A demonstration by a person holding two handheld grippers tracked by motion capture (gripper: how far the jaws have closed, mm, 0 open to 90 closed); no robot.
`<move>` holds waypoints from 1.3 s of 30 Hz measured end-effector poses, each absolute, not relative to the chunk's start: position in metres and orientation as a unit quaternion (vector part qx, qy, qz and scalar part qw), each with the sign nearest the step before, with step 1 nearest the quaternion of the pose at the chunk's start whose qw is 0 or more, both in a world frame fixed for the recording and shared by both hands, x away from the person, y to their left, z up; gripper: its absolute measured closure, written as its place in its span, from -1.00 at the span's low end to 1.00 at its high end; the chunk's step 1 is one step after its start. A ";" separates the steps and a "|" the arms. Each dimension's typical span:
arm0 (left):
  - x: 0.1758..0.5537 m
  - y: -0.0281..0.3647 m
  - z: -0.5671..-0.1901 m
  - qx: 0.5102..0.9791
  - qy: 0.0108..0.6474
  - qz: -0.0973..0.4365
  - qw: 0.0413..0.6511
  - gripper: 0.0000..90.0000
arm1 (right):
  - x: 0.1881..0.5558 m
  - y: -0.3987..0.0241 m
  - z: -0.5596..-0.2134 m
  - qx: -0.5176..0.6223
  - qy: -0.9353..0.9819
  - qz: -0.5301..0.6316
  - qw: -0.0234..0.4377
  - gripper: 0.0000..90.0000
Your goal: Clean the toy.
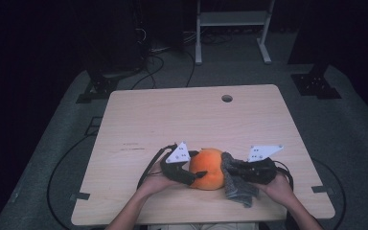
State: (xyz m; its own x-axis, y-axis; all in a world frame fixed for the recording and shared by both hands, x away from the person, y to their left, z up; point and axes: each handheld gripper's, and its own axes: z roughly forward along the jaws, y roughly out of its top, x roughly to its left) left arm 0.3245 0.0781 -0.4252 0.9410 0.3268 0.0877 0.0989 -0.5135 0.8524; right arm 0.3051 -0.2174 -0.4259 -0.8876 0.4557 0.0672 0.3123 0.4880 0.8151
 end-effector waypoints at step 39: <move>0.321 0.065 -0.431 0.849 0.171 0.064 0.497 -0.58 | 0.298 -0.199 -0.404 0.191 0.842 0.497 0.087 0.78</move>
State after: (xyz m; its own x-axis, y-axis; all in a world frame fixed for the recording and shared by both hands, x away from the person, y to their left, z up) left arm 0.3208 0.0648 -0.4307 0.9335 0.3534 -0.0615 0.2266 -0.4482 0.8647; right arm 0.2983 -0.1988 -0.4044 -0.9122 0.4075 0.0432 0.2350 0.4340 0.8697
